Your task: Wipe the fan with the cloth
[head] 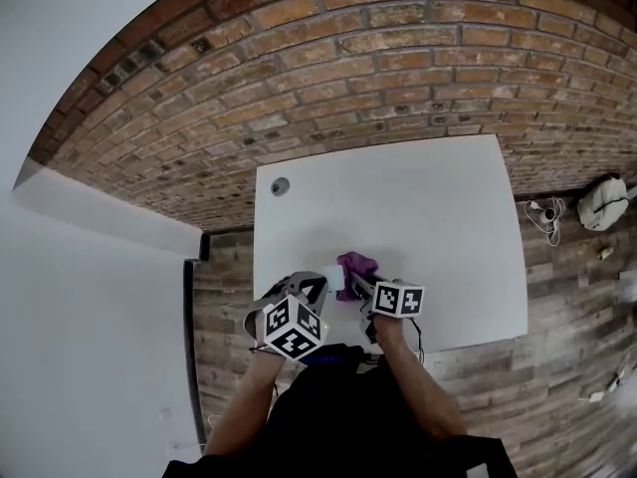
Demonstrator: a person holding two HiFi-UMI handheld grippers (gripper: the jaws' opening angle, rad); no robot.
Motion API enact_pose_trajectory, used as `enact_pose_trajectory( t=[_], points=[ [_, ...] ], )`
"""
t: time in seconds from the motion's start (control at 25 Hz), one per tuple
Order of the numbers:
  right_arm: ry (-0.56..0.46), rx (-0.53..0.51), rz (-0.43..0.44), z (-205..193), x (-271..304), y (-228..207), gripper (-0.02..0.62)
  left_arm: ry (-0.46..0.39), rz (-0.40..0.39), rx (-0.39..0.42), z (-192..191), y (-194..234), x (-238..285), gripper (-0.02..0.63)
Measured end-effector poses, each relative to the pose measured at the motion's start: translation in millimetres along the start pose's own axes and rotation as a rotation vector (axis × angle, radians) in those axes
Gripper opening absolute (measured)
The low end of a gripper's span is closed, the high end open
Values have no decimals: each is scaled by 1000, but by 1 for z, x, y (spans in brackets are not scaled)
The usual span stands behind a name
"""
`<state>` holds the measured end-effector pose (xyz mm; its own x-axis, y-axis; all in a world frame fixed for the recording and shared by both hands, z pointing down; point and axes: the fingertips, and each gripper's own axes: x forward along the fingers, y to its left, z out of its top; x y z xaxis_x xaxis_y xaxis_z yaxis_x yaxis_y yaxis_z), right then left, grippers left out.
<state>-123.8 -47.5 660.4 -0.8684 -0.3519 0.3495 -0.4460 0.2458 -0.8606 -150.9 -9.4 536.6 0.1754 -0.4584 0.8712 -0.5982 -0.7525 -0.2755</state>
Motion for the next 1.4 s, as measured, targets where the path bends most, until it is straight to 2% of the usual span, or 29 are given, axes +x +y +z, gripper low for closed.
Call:
enact_pose_trajectory(
  t=[0.16, 0.28, 0.4, 0.56, 0.76, 0.88, 0.96, 1.04, 1.12, 1.24, 1.4],
  points=[
    [135, -44, -61, -9, 1, -19, 63, -7, 1, -9, 0, 0, -1, 0],
    [79, -80, -113, 21, -23, -20, 63, -13, 0, -12, 1, -1, -1, 0],
    [15, -143, -107, 45, -38, -1, 63, -19, 1, -13, 1, -2, 0, 0],
    [141, -244, -90, 12, -13, 18, 63, -23, 2, -20, -1, 0, -1, 0],
    [265, -243, -175, -23, 6, -19, 63, -27, 2, -21, 0, 0, -1, 0],
    [348, -325, -189, -17, 6, -23, 63, -34, 5, -25, -1, 1, -1, 0],
    [325, -372, -220, 7, 7, -24, 63, -37, 5, -28, -2, 0, -1, 0],
    [260, -377, -211, 33, 14, -18, 63, -39, 6, -28, -2, 0, -1, 0],
    [253, -368, -172, 39, 26, -11, 63, -43, 8, -29, -1, 0, -2, 0],
    [324, -359, -152, 16, 38, -13, 63, -44, 8, -30, -1, 0, -1, 0],
    [283, -285, -190, -3, 19, -22, 63, -47, 7, -26, -1, 0, -1, 0]
  ],
)
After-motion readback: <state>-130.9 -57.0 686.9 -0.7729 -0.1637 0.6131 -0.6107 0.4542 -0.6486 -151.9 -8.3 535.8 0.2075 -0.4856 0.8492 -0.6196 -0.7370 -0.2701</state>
